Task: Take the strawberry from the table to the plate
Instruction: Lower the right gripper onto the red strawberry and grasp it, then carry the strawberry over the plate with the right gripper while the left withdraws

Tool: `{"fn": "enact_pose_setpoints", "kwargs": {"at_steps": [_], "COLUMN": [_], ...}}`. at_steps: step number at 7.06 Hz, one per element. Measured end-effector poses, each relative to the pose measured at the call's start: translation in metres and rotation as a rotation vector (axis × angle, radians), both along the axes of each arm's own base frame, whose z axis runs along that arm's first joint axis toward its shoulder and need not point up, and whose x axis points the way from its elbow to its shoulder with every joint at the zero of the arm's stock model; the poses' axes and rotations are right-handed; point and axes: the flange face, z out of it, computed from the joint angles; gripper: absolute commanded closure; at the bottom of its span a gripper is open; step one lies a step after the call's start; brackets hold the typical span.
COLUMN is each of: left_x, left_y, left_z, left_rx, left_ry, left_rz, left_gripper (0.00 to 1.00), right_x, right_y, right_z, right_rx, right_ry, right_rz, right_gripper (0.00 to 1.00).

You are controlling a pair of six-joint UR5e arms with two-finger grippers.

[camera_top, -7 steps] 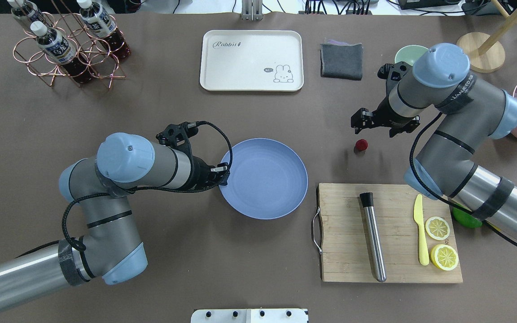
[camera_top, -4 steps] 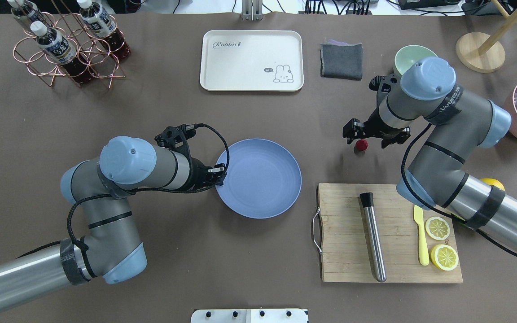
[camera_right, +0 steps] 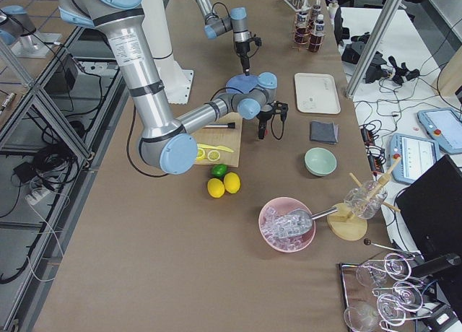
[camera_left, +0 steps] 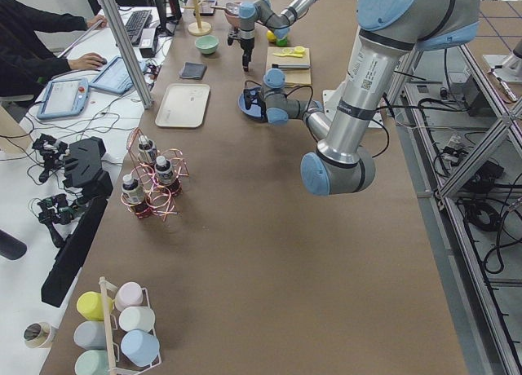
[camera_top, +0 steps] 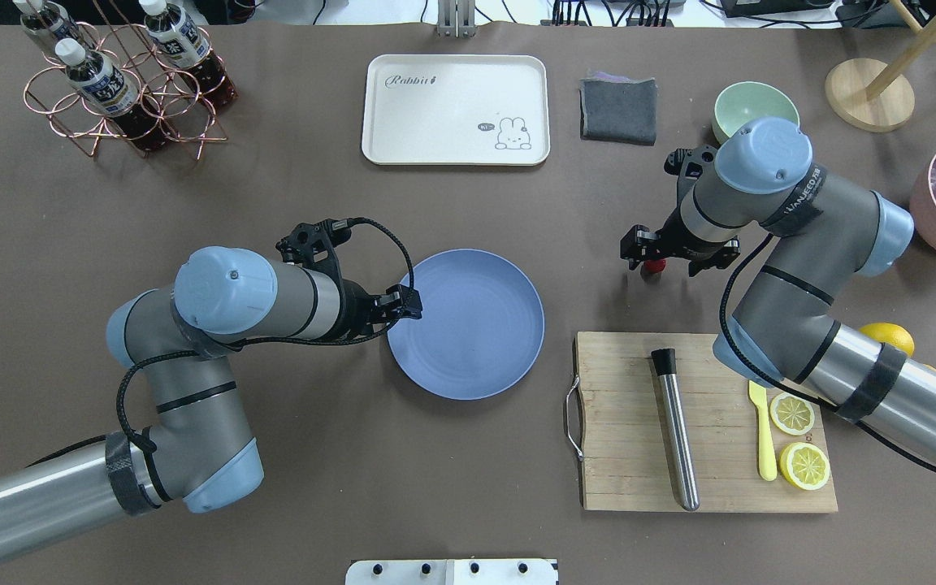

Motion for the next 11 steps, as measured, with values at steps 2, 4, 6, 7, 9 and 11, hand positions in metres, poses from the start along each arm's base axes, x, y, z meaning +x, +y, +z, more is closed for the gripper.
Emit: {"fn": "enact_pose_setpoints", "kwargs": {"at_steps": [2,4,6,7,9,11], "left_x": [-0.013,-0.033,-0.072,-0.094,-0.150,-0.200], "left_y": [-0.002,-0.020,-0.048,-0.061,-0.091,-0.105], "left_z": [0.000,0.004,0.030,0.045,0.078,0.116], "left_rx": [0.005,0.051,0.200,0.247,0.263,0.295], "left_ry": [0.008,-0.011,-0.094,-0.131,-0.182,-0.225], "left_rz": [-0.013,-0.036,-0.030,-0.034,-0.040,0.003], "left_gripper": [0.02,0.02,0.02,0.02,0.02,0.02], "right_x": [0.000,0.007,0.029,0.038,0.026,-0.023], "right_y": [-0.001,-0.010,-0.023,-0.025,-0.012,0.028], "right_z": [0.002,-0.011,-0.037,-0.057,-0.120,-0.169], "right_rx": [0.000,0.006,-0.004,-0.008,-0.028,-0.036], "right_ry": [0.003,-0.014,-0.069,-0.092,-0.091,-0.080], "right_rz": [-0.002,0.009,0.021,0.021,0.017,0.043], "right_gripper": [1.00,1.00,1.00,1.00,1.00,1.00]}}
